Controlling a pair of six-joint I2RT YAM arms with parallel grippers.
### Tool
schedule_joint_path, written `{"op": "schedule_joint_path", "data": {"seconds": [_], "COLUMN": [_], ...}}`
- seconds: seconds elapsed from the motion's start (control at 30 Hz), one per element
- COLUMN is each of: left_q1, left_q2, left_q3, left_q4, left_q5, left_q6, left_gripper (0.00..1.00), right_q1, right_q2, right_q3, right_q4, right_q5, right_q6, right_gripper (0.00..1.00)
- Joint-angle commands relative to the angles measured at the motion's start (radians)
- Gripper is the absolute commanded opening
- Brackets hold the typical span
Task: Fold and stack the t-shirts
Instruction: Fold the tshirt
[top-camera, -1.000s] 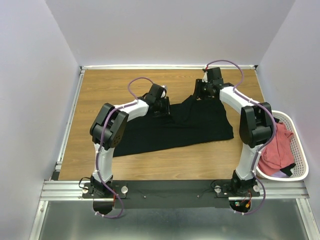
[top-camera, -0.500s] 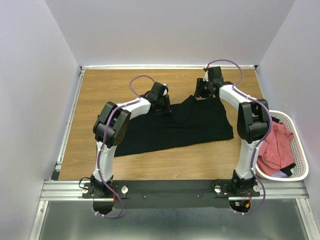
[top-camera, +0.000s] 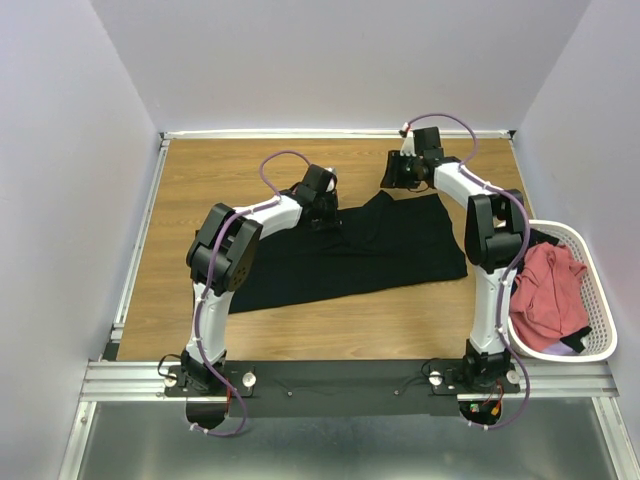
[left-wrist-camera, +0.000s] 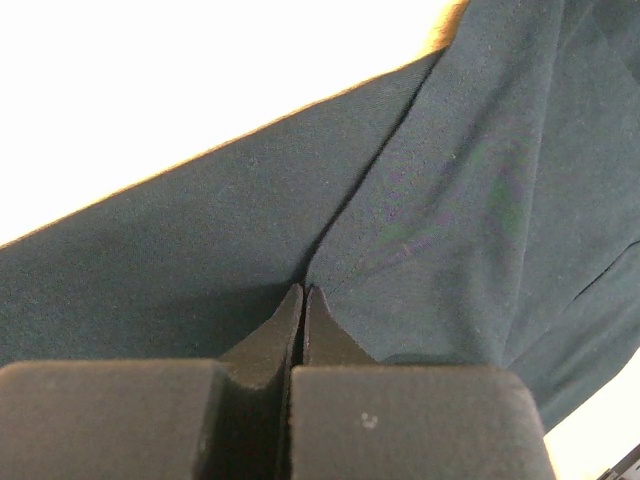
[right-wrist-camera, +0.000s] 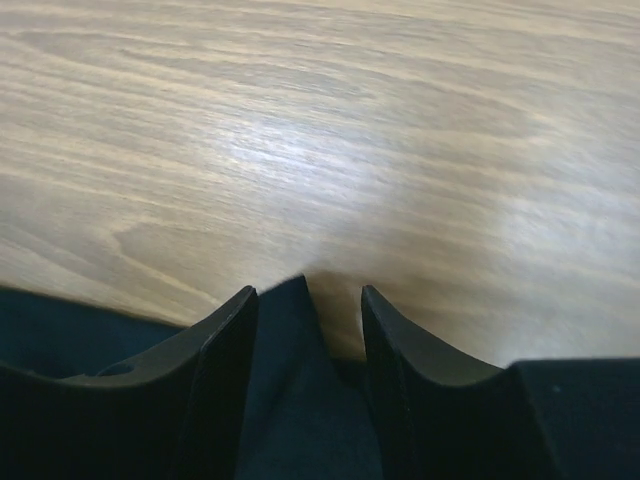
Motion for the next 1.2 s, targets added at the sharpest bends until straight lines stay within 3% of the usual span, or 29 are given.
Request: {"op": "schedule_joint_path", "data": {"seconds": [0.0, 0.13, 0.23, 0.53, 0.87, 1.17], "left_q1": [-0.005, -0.007, -0.007, -0.007, -0.007, -0.008], "left_q2": [-0.011, -0.017, -0.021, -0.04, -0.09, -0.141], "left_q3": [-0.011, -0.009, -0.006, 0.008, 0.011, 0.012], "left_q4": [-0.018, -0.015, -0.015, -0.024, -0.024, -0.002], "left_q5": [-0.039, -0.047, -0.051, -0.085, -0.151, -0.166], "left_q6": [0.013, 0.015, 0.019, 0.05, 0.088, 0.137], "left_gripper": [0.0, 0.0, 0.0, 0.0, 0.0, 0.0], "right_q1": [-0.002, -0.002, -0.003, -0.006, -0.011, -0.014], "right_q2": [0.068, 0.099, 0.116, 0.131, 0.104, 0.056], "right_q3": [0.057, 0.071, 0.083, 0.124, 0.134, 0.091], "right_q4": [0.004, 0.004, 0.004, 0.002, 0.004, 0.004], "right_q5": [-0.117, -0.152, -0.163, -0.166, -0.189, -0.143], "right_q6": [-0.046, -0.052, -0.054, -0.06, -0.081, -0.098], "right_gripper": [0.53, 0.47, 0.33, 0.07, 0.0, 0.0]}}
